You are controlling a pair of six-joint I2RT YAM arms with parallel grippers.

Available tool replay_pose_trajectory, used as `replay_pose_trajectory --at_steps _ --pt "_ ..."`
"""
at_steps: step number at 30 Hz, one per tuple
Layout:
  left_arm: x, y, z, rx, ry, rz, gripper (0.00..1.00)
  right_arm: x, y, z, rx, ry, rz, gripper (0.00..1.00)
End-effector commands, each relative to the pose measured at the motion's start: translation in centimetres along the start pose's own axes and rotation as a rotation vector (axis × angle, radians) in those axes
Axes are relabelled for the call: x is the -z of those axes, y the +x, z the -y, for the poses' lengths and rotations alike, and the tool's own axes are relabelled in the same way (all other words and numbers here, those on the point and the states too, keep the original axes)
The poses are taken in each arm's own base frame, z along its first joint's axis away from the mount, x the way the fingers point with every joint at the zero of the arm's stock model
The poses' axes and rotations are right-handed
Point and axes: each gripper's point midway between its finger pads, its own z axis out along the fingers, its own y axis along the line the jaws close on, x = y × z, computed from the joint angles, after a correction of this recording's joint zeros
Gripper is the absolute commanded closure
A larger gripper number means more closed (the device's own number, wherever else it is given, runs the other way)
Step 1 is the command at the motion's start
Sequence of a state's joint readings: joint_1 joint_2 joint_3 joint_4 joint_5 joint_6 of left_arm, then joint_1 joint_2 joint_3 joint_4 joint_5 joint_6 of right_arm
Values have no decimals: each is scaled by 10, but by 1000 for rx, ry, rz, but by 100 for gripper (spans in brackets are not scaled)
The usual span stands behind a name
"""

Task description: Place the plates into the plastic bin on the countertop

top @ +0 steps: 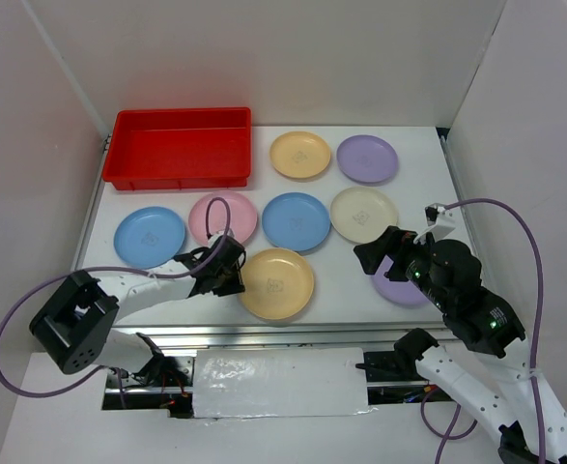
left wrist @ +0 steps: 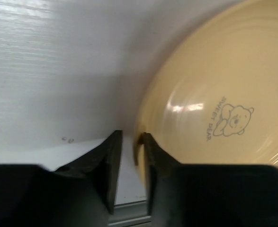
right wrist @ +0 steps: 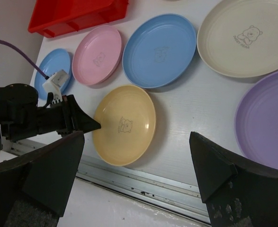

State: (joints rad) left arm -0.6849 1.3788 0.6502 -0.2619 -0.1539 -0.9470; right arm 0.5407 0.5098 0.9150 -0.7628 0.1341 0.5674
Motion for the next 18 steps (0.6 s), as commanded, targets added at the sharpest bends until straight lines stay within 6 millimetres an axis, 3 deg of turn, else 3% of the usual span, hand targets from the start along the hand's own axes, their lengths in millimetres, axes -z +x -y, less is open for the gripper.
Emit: replay_pose_trajectory --at_steps 1,2,3,7,9,10,12,14,15,16,17,18 --pt "1 -3 9 -9 -8 29 67 1 -10 -6 15 -26 40 0" --pt "5 -4 10 -6 -9 39 76 1 -9 -4 14 -19 39 0" --pt "9 1 4 -3 -34 28 96 2 -11 -4 15 -14 44 0" --pt "47 -6 -6 -10 -127 129 100 7 -14 -6 17 -22 53 0" --pt "79 -18 2 24 -84 204 100 9 -16 -7 16 -27 61 0" --pt "92 -23 -8 25 -117 233 100 9 -16 -6 14 -27 63 0" --pt "128 -53 2 54 -47 337 100 8 -18 -9 10 -41 72 0" --pt "150 -90 -9 96 -64 424 100 3 -18 -12 6 -48 72 0" --pt "166 -114 -4 135 -42 469 100 2 -17 -15 2 -65 63 0" --pt "172 -142 -22 209 -87 513 100 -2 -15 -15 5 -65 52 0" --pt "164 -156 -21 208 -84 492 100 -5 -15 -18 2 -75 51 0" --pt "172 -191 -41 311 -109 533 100 -9 -12 -18 9 -76 34 0"
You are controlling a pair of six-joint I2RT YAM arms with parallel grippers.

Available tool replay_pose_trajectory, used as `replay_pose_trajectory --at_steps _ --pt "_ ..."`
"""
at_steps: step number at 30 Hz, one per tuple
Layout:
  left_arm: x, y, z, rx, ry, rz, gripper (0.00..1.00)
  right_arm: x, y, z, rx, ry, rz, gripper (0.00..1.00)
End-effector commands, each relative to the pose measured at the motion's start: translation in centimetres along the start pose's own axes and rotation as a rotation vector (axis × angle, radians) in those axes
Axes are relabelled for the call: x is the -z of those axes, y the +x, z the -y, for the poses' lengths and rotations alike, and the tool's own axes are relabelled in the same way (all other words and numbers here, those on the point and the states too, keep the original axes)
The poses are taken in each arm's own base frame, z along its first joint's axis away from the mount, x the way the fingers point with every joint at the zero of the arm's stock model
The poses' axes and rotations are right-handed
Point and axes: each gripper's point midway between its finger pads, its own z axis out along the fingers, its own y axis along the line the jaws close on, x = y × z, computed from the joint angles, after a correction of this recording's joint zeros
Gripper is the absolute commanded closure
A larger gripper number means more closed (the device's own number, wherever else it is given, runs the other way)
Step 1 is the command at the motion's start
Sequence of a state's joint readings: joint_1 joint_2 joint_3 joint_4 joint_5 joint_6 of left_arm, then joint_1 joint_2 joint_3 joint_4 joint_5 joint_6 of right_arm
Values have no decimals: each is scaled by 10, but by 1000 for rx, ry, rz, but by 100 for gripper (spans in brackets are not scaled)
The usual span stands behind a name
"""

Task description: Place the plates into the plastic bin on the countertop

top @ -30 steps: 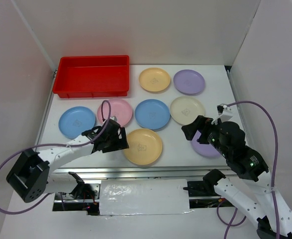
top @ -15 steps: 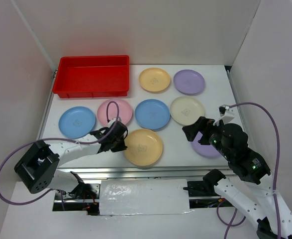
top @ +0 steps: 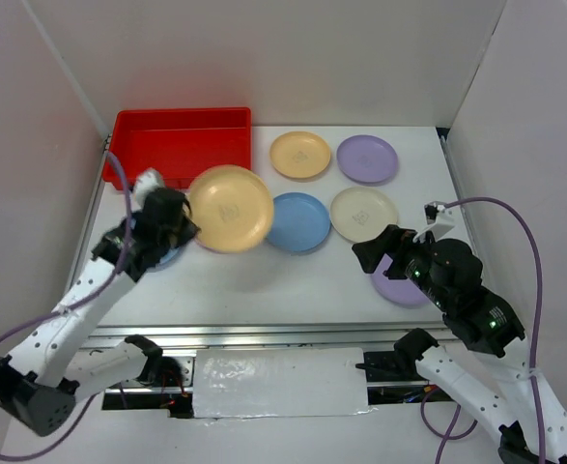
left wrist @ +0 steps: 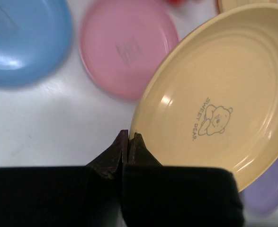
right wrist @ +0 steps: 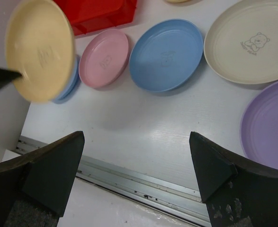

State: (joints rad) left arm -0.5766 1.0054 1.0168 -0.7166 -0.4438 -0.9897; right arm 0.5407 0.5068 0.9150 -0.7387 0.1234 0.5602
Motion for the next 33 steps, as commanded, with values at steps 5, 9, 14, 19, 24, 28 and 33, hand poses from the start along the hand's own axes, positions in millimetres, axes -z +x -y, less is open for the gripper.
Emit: replay_pose_trajectory --at_steps 5,9,14,19,24,28,33 --pt "-93 -152 -20 314 -64 48 100 -15 -9 -11 41 -35 9 0" --pt "-136 -224 -8 365 -101 167 100 -16 -13 -11 62 -37 22 0" --pt "-214 -278 -21 384 -178 150 100 -21 -8 -10 93 -48 -8 0" --pt "-275 -256 -56 415 -257 77 100 -21 -9 -21 85 -101 -24 0" --pt "-307 -232 -65 403 -266 45 100 -14 -15 -27 89 -126 -13 0" --pt "-321 -227 -66 394 -258 46 99 -11 -17 -31 89 -138 -11 0" --pt "-319 -229 -62 379 -252 37 5 -13 -11 -30 89 -145 -28 0"
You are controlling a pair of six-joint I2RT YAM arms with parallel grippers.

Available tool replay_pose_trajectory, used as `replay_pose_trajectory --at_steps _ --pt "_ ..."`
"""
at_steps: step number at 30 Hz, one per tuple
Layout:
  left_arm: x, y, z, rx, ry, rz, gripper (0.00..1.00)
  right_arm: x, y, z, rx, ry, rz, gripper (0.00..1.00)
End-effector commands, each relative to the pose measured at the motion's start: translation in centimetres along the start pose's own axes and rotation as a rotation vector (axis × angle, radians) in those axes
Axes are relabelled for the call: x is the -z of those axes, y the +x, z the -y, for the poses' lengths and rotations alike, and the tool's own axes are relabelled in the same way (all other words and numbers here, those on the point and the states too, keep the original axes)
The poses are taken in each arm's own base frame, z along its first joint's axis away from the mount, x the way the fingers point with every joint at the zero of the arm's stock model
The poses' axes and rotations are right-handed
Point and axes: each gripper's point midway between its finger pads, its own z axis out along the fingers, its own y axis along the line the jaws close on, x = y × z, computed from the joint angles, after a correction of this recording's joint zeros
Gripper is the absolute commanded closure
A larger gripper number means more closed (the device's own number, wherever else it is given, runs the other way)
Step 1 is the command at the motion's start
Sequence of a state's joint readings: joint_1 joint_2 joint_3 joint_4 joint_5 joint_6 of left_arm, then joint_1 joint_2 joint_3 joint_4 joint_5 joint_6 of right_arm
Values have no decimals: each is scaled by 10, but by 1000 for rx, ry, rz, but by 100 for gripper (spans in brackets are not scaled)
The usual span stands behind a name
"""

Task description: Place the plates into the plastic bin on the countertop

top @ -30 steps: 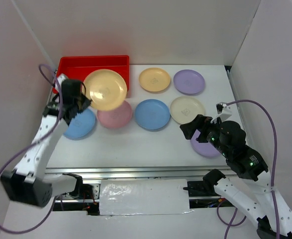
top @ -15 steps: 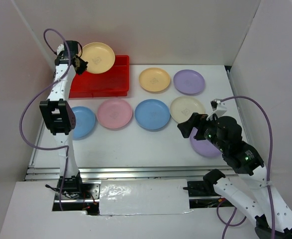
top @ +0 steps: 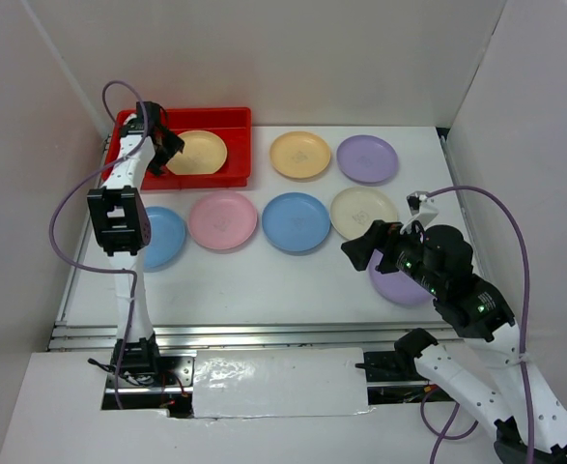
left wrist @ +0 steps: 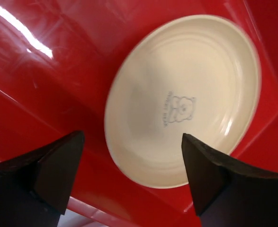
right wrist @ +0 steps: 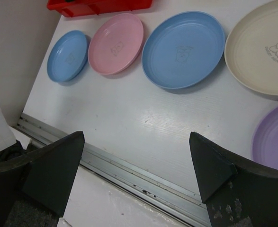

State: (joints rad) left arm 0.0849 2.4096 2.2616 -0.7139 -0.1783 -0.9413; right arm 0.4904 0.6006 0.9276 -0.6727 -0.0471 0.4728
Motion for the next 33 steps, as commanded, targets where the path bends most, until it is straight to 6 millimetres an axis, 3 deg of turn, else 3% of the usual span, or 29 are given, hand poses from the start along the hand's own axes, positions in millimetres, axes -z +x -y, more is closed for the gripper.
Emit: replay_pose_trajectory --at_steps 1,2,3,5,6,7,8,9,10,11,12,13,16,17,18,19,21,22,24,25,28,31,33 --pt "23 -22 27 -14 89 65 1 3 -14 -11 19 -50 44 0" --pt "32 -23 33 -36 101 85 1 2 -13 -13 19 -56 40 0" --pt "67 -37 43 -61 142 129 1 0 -12 -12 20 -57 36 0" --pt "104 -23 51 -115 161 141 1 -5 -10 -13 11 -64 34 0" --pt "163 -47 63 -131 255 234 1 -13 -10 -12 1 -65 45 0" --pt "169 9 69 -218 272 165 1 -21 -7 -10 -26 -56 33 0" --pt "193 25 78 -265 333 168 1 -27 -5 -9 -45 -53 27 0" --pt "235 29 88 -308 420 209 1 -34 -2 -8 -70 -50 28 0" --pt "234 60 83 -367 412 169 1 -40 -1 -6 -116 -39 27 0" --pt "250 106 95 -457 458 123 1 -42 0 -6 -138 -36 36 0" --pt "249 132 88 -516 443 83 1 -46 1 -5 -174 -38 49 0" --pt "259 173 92 -595 472 35 1 -43 0 -5 -185 -44 67 0" --pt "248 236 71 -678 407 -28 1 -35 -1 -6 -195 -52 86 0" --pt "254 264 66 -711 417 -47 1 -33 -1 -5 -194 -45 87 0" --pt "246 282 49 -695 376 -77 1 -31 0 -2 -188 -32 85 0" --pt "251 301 48 -694 388 -70 1 -27 -3 -3 -185 -34 97 0" --pt "256 317 40 -586 386 -72 1 -24 -1 0 -186 -23 95 0" --pt "249 336 22 -589 371 -88 1 -22 -2 -1 -186 -29 98 0" --pt "258 341 28 -447 423 -74 1 -20 -1 -3 -185 -37 93 0" --pt "257 349 20 -428 417 -80 1 -18 -1 -3 -184 -39 95 0" --pt "259 355 22 -349 427 -63 1 -12 2 -3 -183 -46 92 0" --pt "253 357 25 -281 394 -2 1 -9 5 -3 -182 -53 89 0" --pt "236 357 22 -227 327 34 1 -8 7 -4 -181 -63 88 0"
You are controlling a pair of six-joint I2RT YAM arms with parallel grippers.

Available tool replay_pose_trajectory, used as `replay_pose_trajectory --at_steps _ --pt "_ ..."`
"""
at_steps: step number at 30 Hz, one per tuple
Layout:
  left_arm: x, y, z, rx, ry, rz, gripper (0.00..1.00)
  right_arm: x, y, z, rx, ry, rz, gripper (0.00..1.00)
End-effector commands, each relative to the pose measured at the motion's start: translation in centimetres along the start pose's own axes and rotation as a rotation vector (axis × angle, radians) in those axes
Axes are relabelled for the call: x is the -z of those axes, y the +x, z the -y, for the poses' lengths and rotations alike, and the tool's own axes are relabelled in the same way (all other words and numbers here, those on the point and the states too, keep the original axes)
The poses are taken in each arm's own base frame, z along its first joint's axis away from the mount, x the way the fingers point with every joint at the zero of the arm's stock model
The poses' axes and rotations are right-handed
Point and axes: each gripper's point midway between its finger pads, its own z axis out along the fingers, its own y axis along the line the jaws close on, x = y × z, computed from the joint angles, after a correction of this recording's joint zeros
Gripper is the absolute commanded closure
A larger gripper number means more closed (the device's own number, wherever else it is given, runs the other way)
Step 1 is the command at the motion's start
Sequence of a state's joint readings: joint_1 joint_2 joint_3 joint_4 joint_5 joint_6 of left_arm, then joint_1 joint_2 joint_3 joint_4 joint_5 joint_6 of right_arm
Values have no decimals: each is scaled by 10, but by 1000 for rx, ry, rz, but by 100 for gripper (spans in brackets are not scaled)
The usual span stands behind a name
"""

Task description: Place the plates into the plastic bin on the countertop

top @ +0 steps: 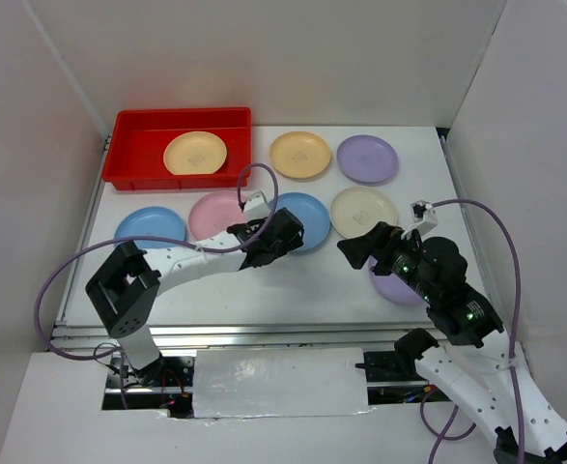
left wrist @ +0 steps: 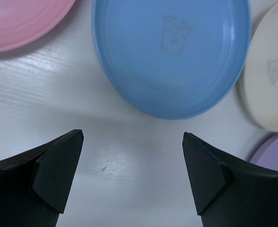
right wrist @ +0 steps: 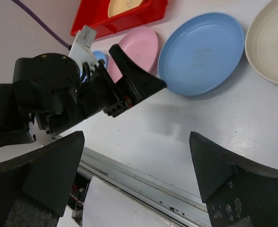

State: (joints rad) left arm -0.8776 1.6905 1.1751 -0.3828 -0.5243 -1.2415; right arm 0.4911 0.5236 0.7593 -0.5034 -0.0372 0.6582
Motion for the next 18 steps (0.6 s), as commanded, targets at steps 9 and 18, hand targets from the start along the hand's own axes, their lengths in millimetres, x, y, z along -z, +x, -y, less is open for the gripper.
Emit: replay_pose_trajectory --at_steps 9,18 --pt "-48 -35 20 303 -104 229 2 12 0 -10 28 -51 -7 0" --pt "-80 -15 -3 278 -253 188 12 12 2 -9 37 -53 -13 0"
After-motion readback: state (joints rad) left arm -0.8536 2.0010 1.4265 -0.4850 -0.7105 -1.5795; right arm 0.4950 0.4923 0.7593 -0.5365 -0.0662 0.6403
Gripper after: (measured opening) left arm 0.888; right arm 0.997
